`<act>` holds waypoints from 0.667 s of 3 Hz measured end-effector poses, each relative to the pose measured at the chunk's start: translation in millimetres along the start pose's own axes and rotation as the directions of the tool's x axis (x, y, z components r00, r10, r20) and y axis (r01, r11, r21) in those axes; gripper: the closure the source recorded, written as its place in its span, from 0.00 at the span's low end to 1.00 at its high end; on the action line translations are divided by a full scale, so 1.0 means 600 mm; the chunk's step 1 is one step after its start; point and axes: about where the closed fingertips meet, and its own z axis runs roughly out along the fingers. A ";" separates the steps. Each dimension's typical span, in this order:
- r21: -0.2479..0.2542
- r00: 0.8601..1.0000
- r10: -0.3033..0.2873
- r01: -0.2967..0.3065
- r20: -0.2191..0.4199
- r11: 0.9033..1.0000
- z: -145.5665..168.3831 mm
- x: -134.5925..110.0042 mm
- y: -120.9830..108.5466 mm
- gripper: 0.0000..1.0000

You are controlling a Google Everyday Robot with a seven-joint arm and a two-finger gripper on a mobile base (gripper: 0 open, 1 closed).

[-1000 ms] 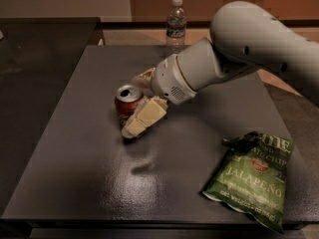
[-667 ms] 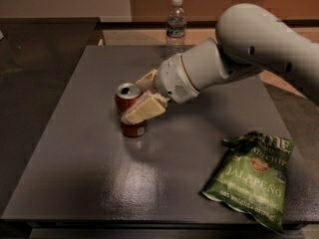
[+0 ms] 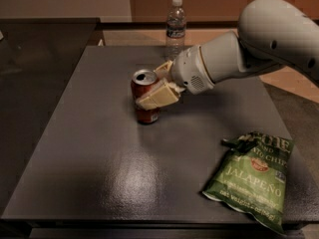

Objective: Move coke can near water bottle

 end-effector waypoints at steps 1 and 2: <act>0.094 0.999 0.042 -0.042 0.005 0.995 -0.044 0.006 -0.054 1.00; 0.185 0.996 0.088 -0.087 0.002 0.979 -0.081 0.015 -0.116 1.00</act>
Offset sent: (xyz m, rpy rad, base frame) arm 0.1036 -0.0929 0.0334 -0.0088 -0.0444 -0.3354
